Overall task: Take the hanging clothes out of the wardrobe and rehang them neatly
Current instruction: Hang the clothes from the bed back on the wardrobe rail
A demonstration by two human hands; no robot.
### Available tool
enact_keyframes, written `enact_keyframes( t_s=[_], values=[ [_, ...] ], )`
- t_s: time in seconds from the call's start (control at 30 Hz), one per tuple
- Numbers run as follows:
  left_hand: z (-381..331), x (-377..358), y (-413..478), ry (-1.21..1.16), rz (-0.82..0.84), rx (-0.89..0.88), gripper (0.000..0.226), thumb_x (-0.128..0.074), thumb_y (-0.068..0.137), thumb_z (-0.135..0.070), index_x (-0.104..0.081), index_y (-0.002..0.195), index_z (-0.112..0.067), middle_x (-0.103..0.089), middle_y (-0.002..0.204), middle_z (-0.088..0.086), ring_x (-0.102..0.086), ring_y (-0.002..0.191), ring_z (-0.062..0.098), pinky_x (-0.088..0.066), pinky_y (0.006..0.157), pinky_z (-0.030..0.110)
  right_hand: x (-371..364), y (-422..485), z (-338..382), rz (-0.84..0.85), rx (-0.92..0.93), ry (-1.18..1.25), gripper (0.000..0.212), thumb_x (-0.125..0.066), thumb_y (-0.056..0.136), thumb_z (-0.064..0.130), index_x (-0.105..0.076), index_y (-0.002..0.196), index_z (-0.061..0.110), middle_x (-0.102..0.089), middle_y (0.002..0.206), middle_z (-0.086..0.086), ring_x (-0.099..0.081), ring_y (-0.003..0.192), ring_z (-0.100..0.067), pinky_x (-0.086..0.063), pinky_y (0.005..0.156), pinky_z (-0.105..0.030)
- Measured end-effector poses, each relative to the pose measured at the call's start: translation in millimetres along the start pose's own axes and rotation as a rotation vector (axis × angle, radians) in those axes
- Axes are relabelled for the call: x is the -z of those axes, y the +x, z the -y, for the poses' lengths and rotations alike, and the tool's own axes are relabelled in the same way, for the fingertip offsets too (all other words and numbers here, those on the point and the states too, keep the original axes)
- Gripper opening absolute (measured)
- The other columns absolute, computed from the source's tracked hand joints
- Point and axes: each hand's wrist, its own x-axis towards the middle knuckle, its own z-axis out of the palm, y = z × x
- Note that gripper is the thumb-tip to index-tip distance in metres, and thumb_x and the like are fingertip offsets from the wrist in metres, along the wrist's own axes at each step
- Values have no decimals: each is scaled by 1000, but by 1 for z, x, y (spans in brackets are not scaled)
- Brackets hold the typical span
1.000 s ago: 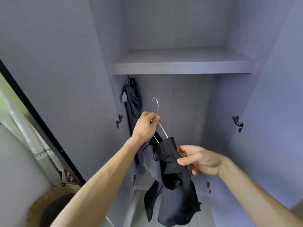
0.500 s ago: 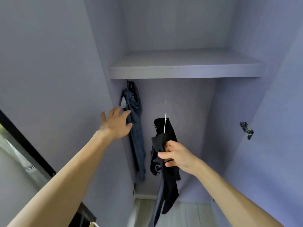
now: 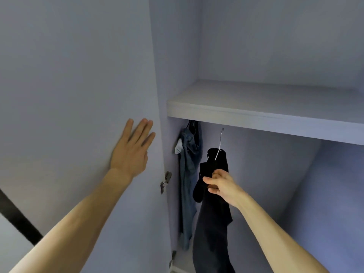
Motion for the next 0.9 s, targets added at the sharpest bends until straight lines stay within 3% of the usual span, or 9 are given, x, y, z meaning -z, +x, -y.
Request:
enact_keyframes(
  t_s=[0.03,0.07,0.1,0.17,0.37,0.43,0.5,0.63,0.9],
  values=[
    [0,-4,-1,15,-20,-1,66,-16,102,-42,8,158,-16,24,161,17,21,150,35,32,106,63,1,13,6,3,10,-9,71,-75,85,4,-31,140,-11,-23,138,-9,-57,92,-21,-57,79,-31],
    [0,-8,-1,21,-46,3,66,-15,102,-41,8,158,-16,24,161,18,21,150,35,30,108,63,2,26,10,8,19,-16,71,-75,85,4,-31,139,-11,-54,111,-31,-57,91,-21,-58,77,-30],
    [-1,-12,-1,23,-78,10,65,-16,102,-41,5,158,-16,22,162,18,18,151,35,28,110,63,4,39,15,18,26,-19,70,-75,85,4,-32,139,-10,-45,91,-11,-56,87,-20,-57,76,-30],
    [0,-19,1,2,-144,29,65,-23,100,-40,-6,159,-17,12,164,16,9,153,34,21,115,61,5,65,23,32,47,-11,64,-75,85,4,-38,136,-8,-45,84,-7,-55,82,-20,-55,77,-30],
    [-3,-26,4,39,-198,17,64,-19,100,-39,-8,160,-17,8,165,16,5,153,34,15,118,60,7,134,45,13,144,-160,37,-73,87,4,-49,116,2,-51,92,-2,-60,87,-18,-56,75,-30],
    [-3,-27,5,42,-213,24,64,-23,100,-39,-13,159,-17,4,166,17,1,153,34,12,119,60,7,156,52,-15,158,-211,24,-72,88,4,-50,97,7,-52,97,-4,-61,88,-17,-56,71,-28],
    [-2,-28,6,40,-226,26,65,-27,100,-39,-16,159,-16,2,166,17,-2,154,34,10,120,60,7,176,57,-45,166,-240,27,-72,88,4,-46,87,11,-54,101,-5,-62,92,-19,-56,69,-27],
    [-1,-29,7,60,-240,22,66,-29,100,-39,-14,159,-16,1,166,16,-2,154,33,8,121,60,5,213,53,-41,154,-262,39,-72,87,2,-48,118,2,-57,109,-8,-63,97,-22,-56,69,-28],
    [-2,-28,6,72,-243,26,65,-30,100,-39,-15,159,-18,-6,166,13,-10,153,30,4,121,59,-12,242,17,-6,127,-359,48,-71,89,8,-47,131,1,-59,123,-13,-64,103,-23,-56,69,-26]
  ],
)
